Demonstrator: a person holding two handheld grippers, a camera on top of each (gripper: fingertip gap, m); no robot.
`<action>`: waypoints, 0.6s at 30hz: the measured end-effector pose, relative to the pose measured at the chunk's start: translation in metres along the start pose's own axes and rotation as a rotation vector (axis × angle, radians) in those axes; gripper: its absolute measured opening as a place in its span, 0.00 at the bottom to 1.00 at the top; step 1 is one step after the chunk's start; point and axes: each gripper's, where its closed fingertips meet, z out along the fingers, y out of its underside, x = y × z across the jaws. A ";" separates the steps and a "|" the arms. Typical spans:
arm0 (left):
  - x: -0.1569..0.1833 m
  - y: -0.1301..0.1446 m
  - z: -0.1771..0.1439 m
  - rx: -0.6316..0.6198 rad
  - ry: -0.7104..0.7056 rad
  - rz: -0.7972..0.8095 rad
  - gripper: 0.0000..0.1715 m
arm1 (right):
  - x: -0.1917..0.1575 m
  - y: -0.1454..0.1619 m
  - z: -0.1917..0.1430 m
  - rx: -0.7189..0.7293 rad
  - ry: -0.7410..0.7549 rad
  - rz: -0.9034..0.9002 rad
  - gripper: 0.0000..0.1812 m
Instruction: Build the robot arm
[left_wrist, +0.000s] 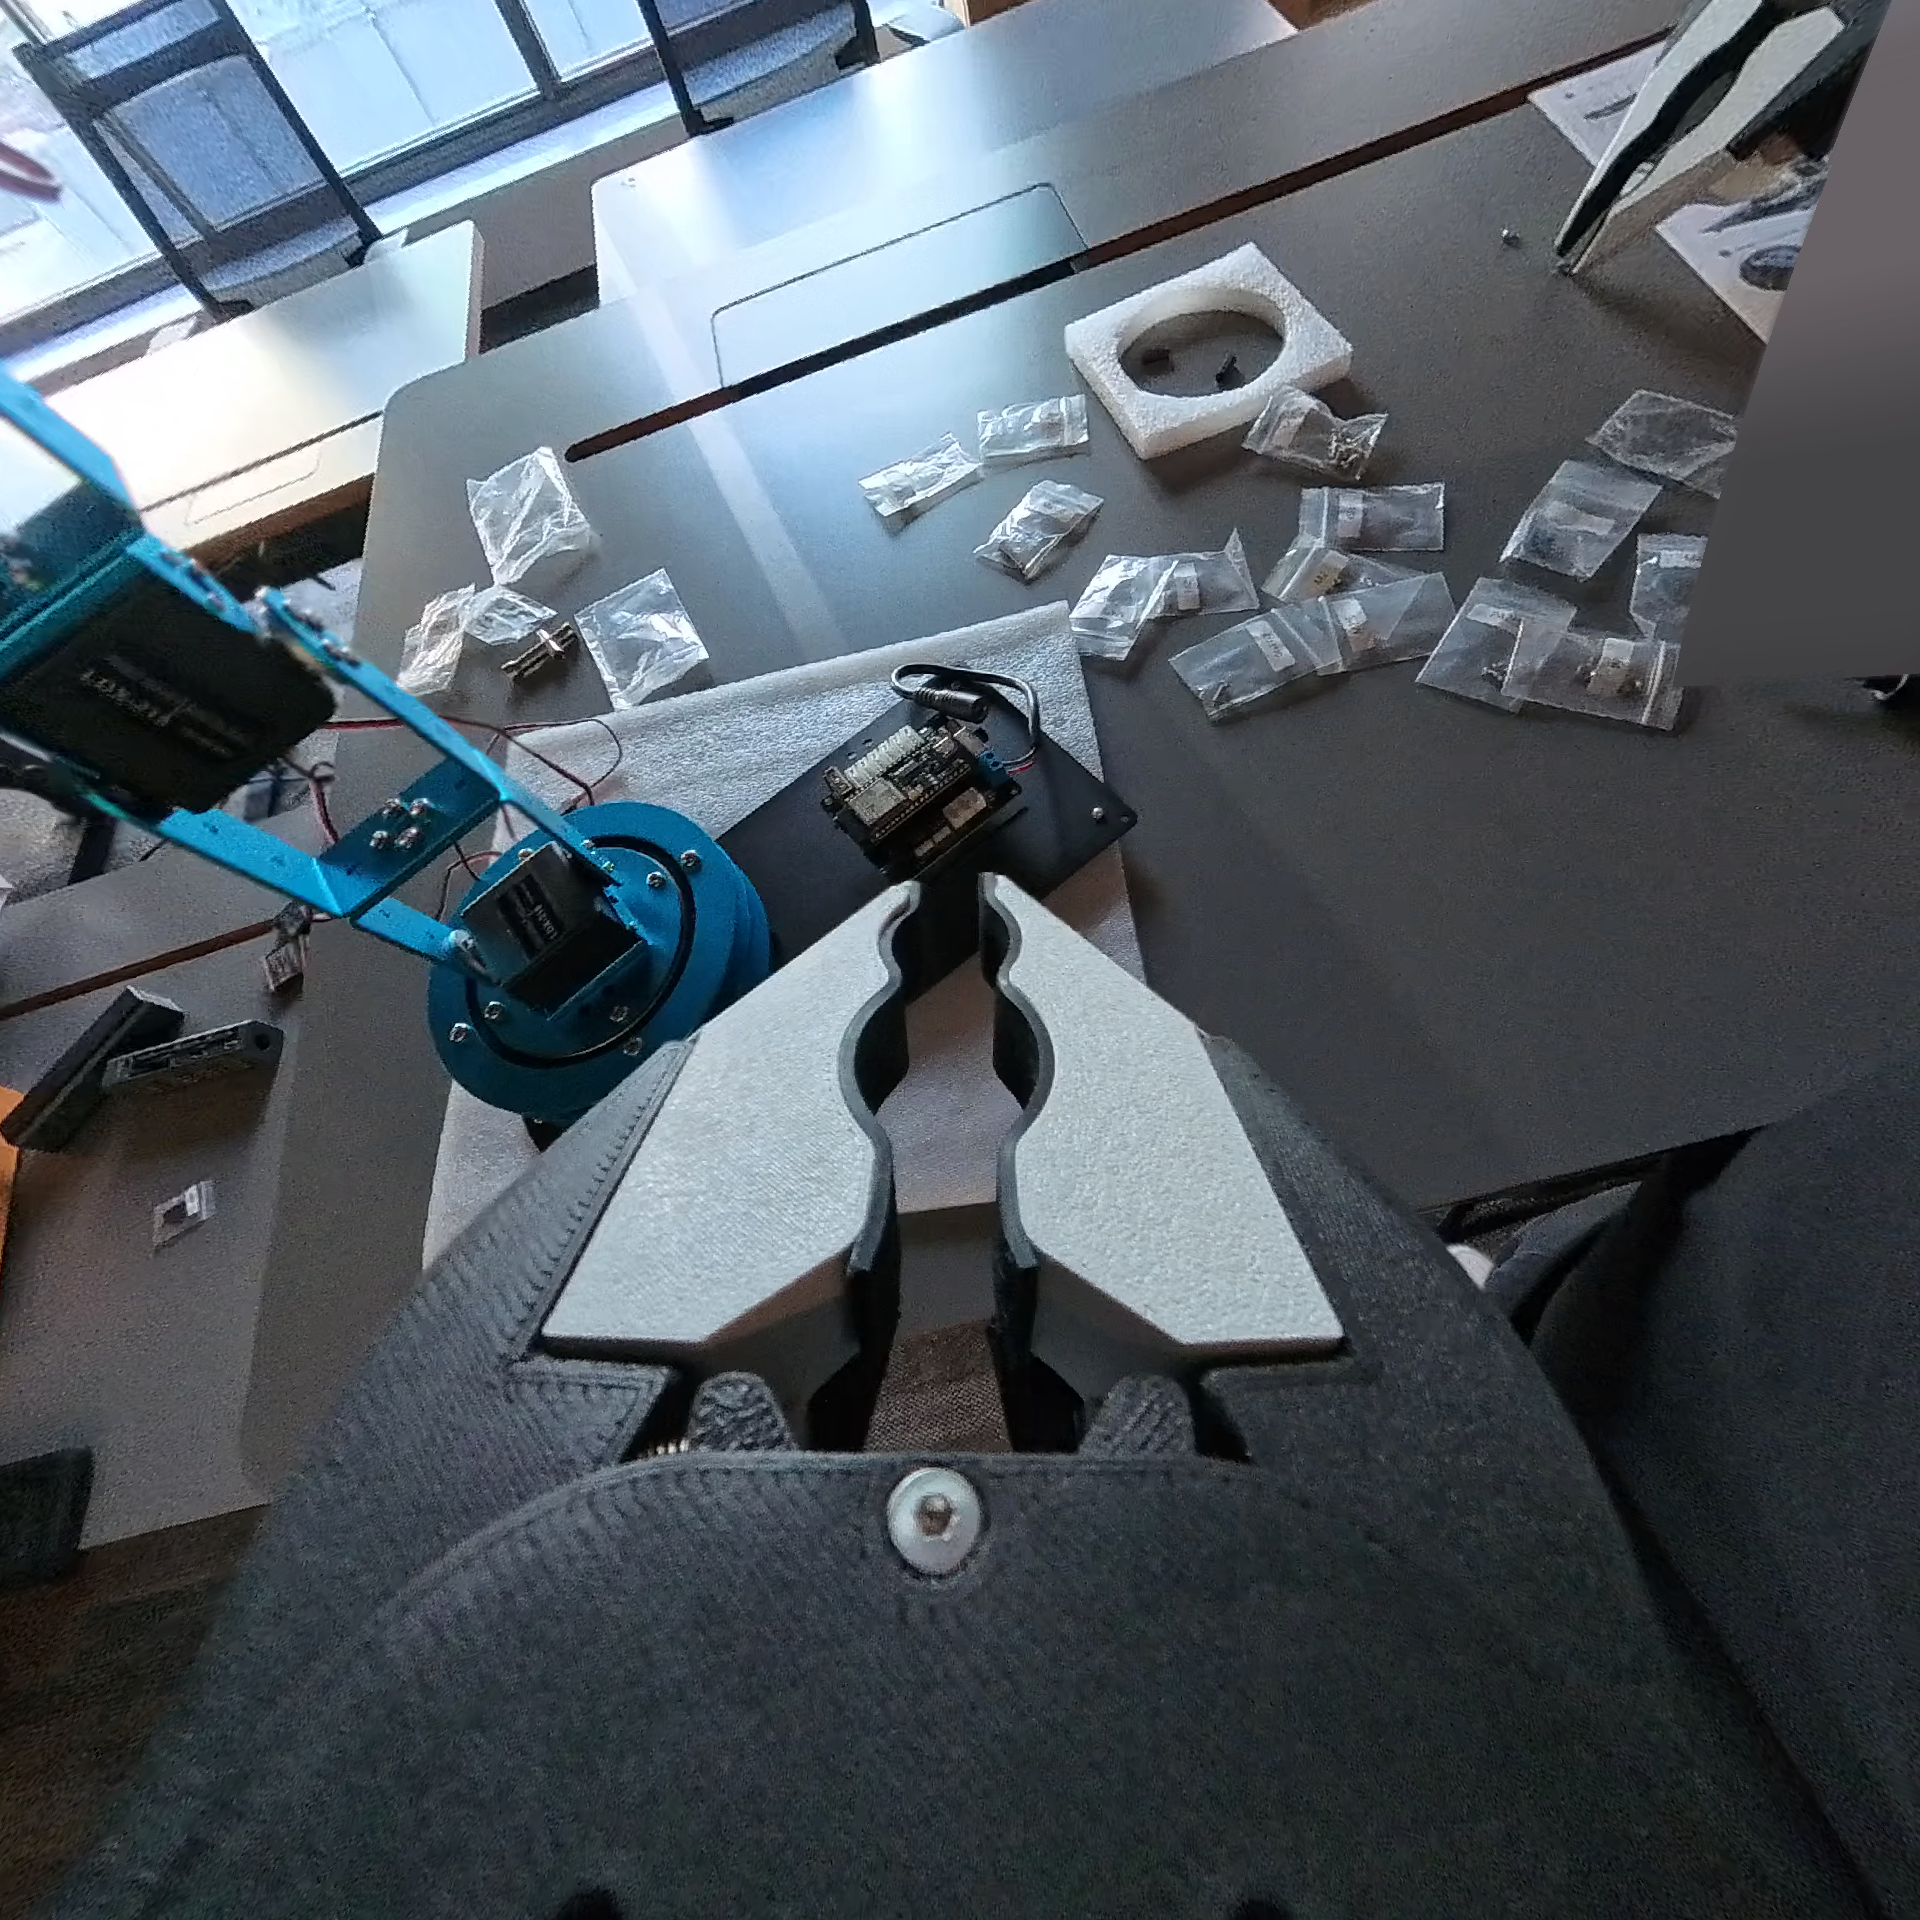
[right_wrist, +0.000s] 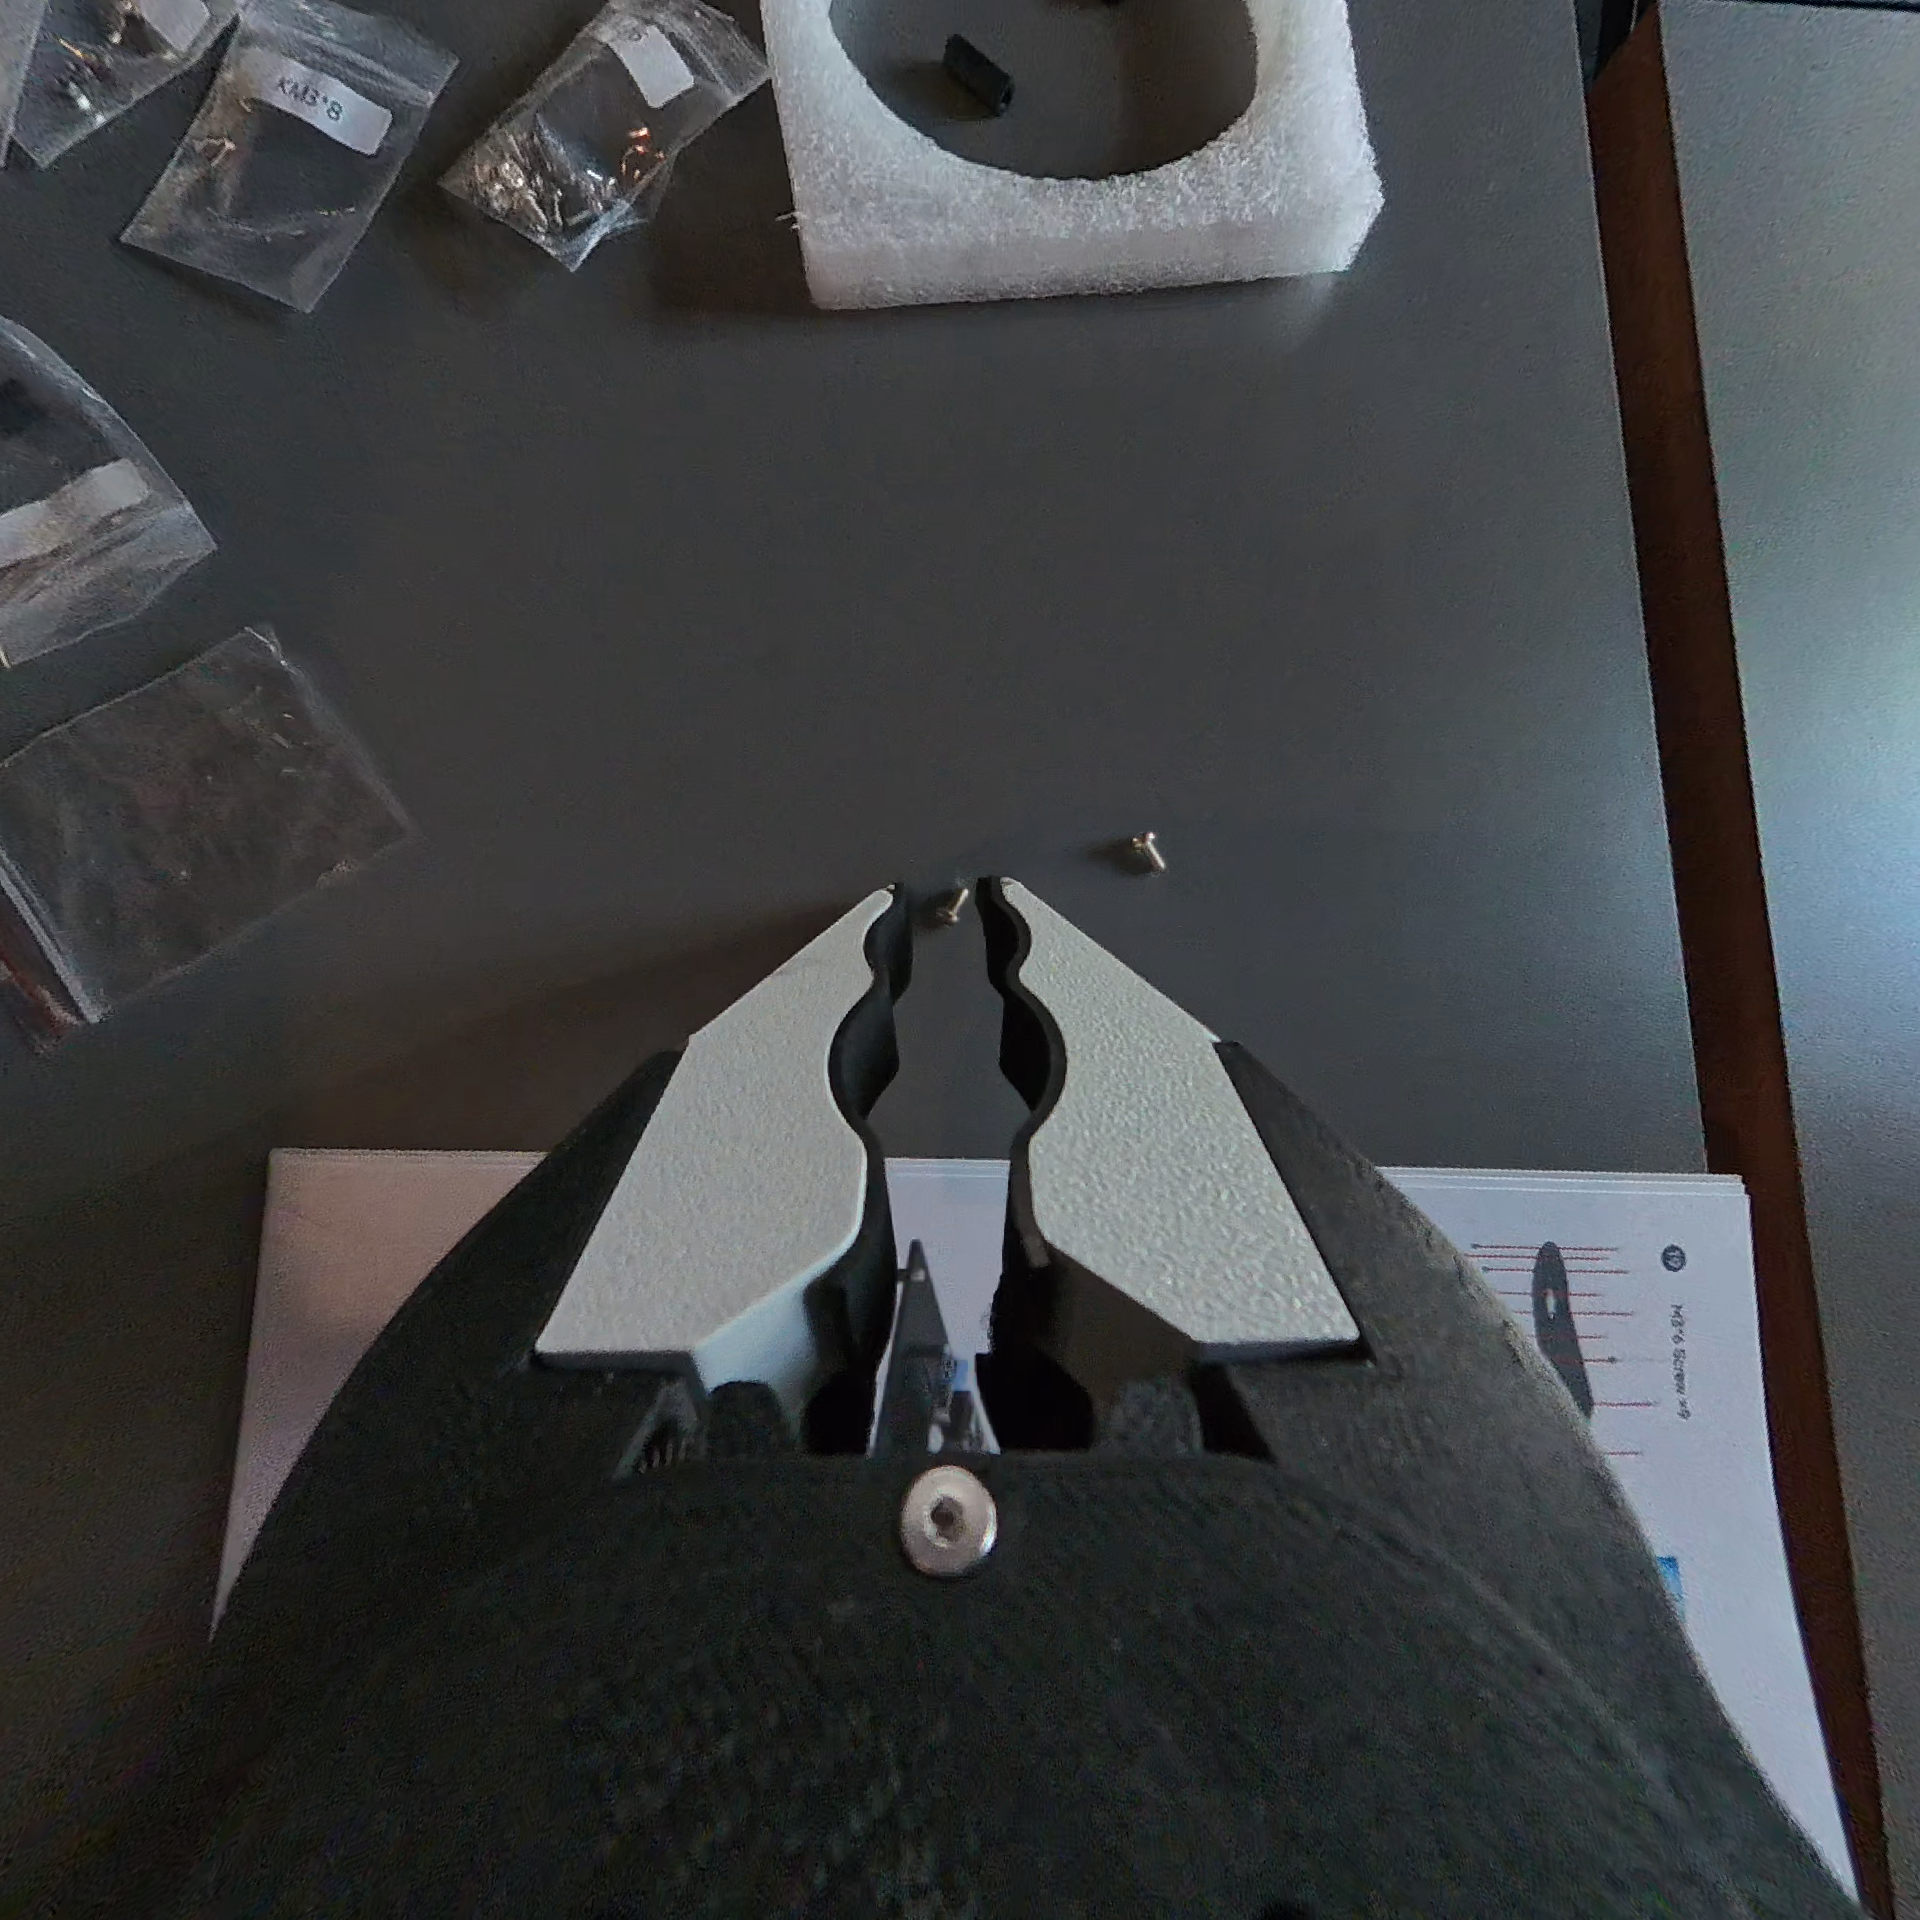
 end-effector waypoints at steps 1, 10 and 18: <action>0.003 -0.001 0.000 -0.006 -0.002 0.008 0.04 | 0.000 0.001 0.001 -0.002 -0.013 0.003 0.07; 0.019 -0.007 -0.004 -0.047 -0.032 0.040 0.04 | -0.004 0.008 -0.004 0.018 -0.060 0.013 0.08; 0.034 -0.018 -0.002 -0.045 -0.011 0.096 0.04 | -0.002 0.003 0.000 0.046 -0.031 0.089 0.09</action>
